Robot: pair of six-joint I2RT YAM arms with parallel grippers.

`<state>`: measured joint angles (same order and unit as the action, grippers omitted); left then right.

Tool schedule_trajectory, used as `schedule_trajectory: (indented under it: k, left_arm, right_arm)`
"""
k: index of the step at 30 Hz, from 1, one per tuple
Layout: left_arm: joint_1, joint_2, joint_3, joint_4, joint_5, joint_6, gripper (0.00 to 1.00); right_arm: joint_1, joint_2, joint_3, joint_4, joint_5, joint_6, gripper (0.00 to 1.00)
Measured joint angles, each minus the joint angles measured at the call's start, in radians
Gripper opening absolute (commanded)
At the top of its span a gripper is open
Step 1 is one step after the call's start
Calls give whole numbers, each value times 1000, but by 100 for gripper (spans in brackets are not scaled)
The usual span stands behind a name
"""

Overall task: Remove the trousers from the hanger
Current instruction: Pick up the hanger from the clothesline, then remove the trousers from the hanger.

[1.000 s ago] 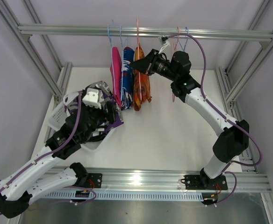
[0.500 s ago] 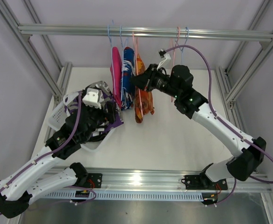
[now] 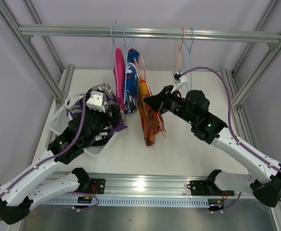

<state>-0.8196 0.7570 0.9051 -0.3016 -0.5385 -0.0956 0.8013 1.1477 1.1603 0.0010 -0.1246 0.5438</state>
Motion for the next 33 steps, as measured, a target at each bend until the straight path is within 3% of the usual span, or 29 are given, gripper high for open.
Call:
schedule_trajectory:
  k: [17,33]
  left_arm:
    - [-12,15,0,0,0,3,99]
    - [-60,24,0,0,0,10,99]
  right_arm:
    - [46,-275,-201,-49,183,-7,0]
    - [125,-430,-267,-116,541,-3,0]
